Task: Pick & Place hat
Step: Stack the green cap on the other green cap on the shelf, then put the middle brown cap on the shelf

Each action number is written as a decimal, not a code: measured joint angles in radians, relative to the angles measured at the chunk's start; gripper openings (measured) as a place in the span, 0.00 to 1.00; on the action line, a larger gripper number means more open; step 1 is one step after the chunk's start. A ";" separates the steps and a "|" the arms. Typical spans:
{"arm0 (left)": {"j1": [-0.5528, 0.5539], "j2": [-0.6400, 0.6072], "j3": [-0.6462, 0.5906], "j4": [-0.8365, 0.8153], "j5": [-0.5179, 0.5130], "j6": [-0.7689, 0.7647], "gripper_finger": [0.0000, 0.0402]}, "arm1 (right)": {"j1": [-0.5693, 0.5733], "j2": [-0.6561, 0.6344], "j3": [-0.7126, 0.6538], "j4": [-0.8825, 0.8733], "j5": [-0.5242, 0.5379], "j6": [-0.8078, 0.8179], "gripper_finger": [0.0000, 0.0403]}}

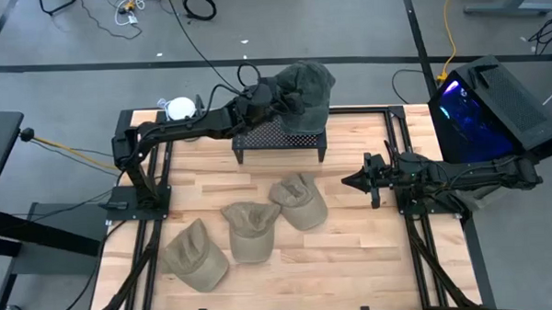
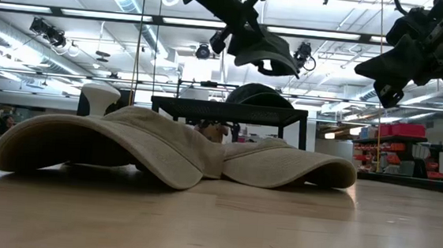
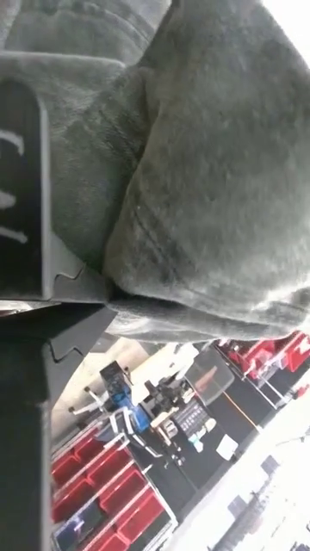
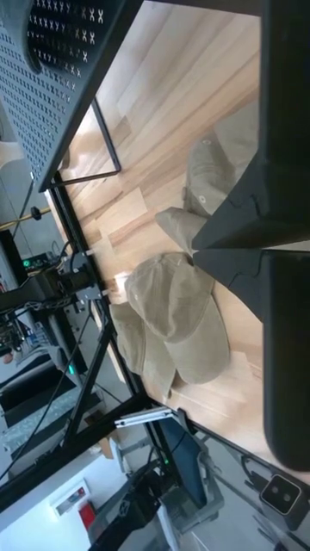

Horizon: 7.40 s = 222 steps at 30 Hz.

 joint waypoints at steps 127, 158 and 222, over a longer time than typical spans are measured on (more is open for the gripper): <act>0.105 0.083 0.001 -0.006 0.252 0.197 0.79 | 0.000 0.000 0.000 0.000 -0.024 0.000 0.00; 0.111 0.082 0.001 -0.006 0.333 0.223 0.79 | 0.000 0.000 0.000 0.000 -0.024 0.000 0.00; -0.112 -0.819 -0.589 -0.520 0.111 0.560 0.79 | 0.000 0.009 0.000 0.009 -0.016 -0.026 0.00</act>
